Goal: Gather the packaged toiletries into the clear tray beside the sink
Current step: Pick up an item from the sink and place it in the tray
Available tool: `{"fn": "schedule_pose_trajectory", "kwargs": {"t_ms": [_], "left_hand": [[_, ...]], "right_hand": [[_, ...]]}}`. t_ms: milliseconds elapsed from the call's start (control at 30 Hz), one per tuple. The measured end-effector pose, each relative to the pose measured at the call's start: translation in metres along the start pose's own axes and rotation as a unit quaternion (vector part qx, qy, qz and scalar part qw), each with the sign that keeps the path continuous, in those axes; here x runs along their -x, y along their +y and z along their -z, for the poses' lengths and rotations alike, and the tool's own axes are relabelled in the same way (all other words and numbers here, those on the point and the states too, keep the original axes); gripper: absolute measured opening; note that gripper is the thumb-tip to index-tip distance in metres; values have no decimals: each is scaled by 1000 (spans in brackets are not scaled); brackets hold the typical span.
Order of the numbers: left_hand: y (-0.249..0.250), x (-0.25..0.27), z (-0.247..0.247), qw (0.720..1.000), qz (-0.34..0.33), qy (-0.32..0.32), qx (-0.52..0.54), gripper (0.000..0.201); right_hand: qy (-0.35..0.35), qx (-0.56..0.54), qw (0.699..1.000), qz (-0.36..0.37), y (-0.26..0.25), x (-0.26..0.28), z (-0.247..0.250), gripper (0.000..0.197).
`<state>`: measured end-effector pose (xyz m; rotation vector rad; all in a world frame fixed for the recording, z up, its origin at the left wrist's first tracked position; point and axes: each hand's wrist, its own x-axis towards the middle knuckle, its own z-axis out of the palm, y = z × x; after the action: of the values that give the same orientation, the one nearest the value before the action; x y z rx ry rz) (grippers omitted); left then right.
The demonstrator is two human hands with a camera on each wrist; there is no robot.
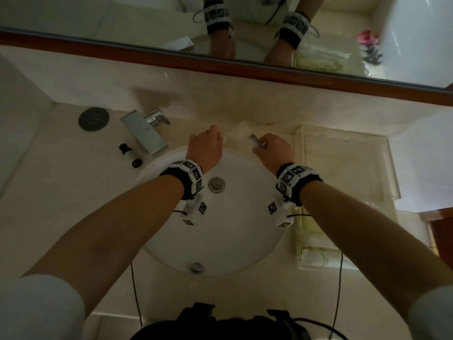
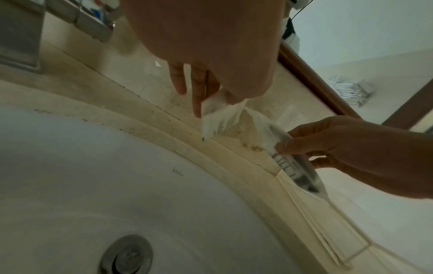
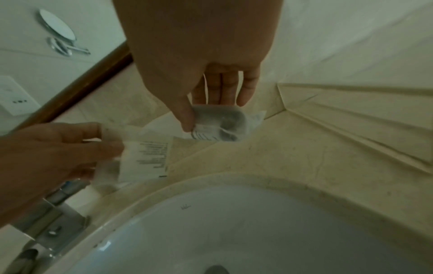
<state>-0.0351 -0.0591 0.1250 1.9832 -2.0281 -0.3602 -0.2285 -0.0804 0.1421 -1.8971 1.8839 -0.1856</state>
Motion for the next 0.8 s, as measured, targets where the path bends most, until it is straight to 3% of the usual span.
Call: {"fn": "schedule_pose_trajectory", "kwargs": {"t_ms": [133, 400, 800], "left_hand": [[14, 14, 5, 997, -45, -20, 67, 21], [57, 33, 3, 993, -43, -25, 103, 23], [129, 65, -21, 993, -43, -41, 106, 23]], "right_hand": [[25, -70, 997, -26, 3, 11, 21, 30], [56, -84, 994, -27, 37, 44, 62, 27], [-40, -54, 998, -12, 142, 113, 100, 21]]}}
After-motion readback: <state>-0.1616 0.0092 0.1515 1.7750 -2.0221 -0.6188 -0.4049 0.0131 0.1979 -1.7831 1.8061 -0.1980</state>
